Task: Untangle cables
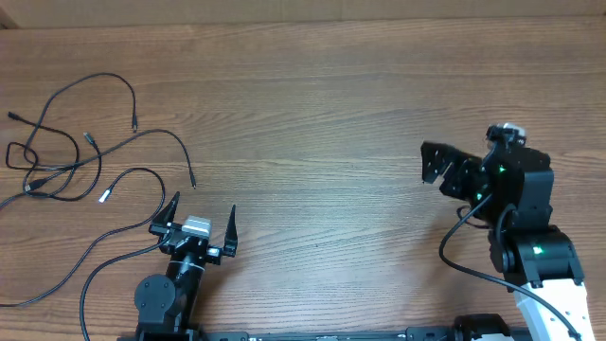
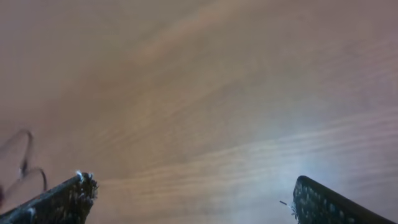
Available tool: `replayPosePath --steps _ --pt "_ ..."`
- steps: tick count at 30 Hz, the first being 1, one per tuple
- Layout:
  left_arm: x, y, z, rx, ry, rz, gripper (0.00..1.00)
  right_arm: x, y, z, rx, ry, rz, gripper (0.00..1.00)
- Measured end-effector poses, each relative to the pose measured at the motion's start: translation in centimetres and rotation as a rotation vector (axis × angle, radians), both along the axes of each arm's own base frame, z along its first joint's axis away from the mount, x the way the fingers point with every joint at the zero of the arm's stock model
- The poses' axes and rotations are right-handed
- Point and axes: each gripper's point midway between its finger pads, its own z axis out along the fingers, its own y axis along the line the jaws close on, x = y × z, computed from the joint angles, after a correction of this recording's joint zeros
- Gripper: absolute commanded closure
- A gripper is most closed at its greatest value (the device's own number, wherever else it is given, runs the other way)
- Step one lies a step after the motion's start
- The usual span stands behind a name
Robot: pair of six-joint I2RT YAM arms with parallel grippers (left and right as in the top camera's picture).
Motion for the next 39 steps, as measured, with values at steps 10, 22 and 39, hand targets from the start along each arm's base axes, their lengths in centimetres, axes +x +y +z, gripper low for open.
replayPosePath --steps 10,22,39 --pt "0.0 0.0 0.0 0.000 0.000 0.000 0.00 -0.3 -0.1 -3.0 0.014 -0.314 -0.007 0.00" --pt "0.0 0.0 0.0 0.000 0.000 0.000 0.00 -3.8 -0.3 -2.9 0.029 -0.576 -0.007 0.00" --pt "0.0 0.0 0.0 0.000 0.000 0.000 0.00 -5.4 -0.5 -6.4 0.018 -0.429 -0.014 0.00"
